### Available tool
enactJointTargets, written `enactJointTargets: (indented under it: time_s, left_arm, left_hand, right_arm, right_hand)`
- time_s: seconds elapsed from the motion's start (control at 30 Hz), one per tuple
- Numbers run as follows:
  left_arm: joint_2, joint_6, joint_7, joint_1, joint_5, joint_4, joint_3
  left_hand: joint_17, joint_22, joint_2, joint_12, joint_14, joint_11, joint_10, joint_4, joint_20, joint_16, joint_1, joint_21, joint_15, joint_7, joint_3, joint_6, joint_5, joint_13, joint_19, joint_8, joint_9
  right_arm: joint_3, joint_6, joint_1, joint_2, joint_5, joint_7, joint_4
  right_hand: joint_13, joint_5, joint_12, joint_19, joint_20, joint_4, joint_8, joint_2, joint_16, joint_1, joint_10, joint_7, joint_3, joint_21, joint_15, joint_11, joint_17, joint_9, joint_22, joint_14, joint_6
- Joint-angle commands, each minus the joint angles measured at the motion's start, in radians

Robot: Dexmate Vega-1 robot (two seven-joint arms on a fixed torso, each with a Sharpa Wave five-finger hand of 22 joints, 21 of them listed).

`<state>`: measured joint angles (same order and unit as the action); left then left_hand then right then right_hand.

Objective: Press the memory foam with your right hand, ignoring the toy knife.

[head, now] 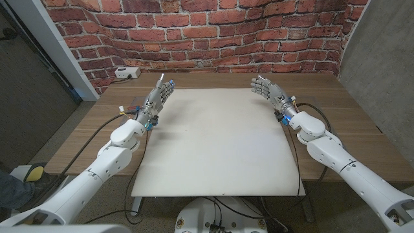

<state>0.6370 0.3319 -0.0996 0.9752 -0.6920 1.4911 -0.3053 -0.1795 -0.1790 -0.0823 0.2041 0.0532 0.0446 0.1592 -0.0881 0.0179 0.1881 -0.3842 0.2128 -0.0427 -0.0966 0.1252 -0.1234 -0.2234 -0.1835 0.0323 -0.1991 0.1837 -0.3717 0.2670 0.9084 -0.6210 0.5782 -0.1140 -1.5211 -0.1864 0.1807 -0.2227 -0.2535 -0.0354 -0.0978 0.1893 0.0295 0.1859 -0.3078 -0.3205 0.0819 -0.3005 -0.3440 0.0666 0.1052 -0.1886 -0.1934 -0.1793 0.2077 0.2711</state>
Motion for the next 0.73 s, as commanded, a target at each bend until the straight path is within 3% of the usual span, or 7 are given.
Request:
enactJointTargets:
  time_s: [0.03, 0.73]
  left_arm:
    - [0.002, 0.005, 0.001, 0.006, -0.002, 0.004, 0.002]
    - [0.002, 0.009, 0.004, 0.002, 0.011, 0.025, -0.004]
  left_hand:
    - [-0.001, -0.002, -0.006, -0.001, 0.01, -0.007, 0.006, -0.002, -0.007, -0.002, -0.005, -0.005, 0.003, 0.006, 0.008, -0.005, 0.003, -0.006, 0.001, 0.002, 0.003]
    - [-0.001, -0.002, -0.007, 0.0, 0.01, -0.007, 0.008, -0.002, -0.007, -0.002, -0.006, -0.006, 0.003, 0.007, 0.011, -0.005, 0.003, -0.006, 0.001, 0.002, 0.003]
  right_arm:
    - [0.007, 0.017, -0.013, 0.026, 0.104, -0.052, 0.063]
    - [0.001, 0.034, -0.024, 0.045, 0.153, -0.108, 0.109]
  right_hand:
    - [-0.001, -0.006, 0.006, -0.006, 0.002, 0.0, -0.005, -0.004, 0.001, 0.011, 0.005, -0.001, 0.005, 0.002, 0.006, 0.004, -0.001, -0.001, -0.002, -0.001, -0.011]
    - [-0.001, -0.006, 0.009, -0.002, 0.001, 0.003, -0.005, -0.005, -0.001, 0.023, 0.013, 0.007, 0.012, 0.011, 0.009, 0.009, -0.001, 0.0, -0.002, -0.01, -0.021]
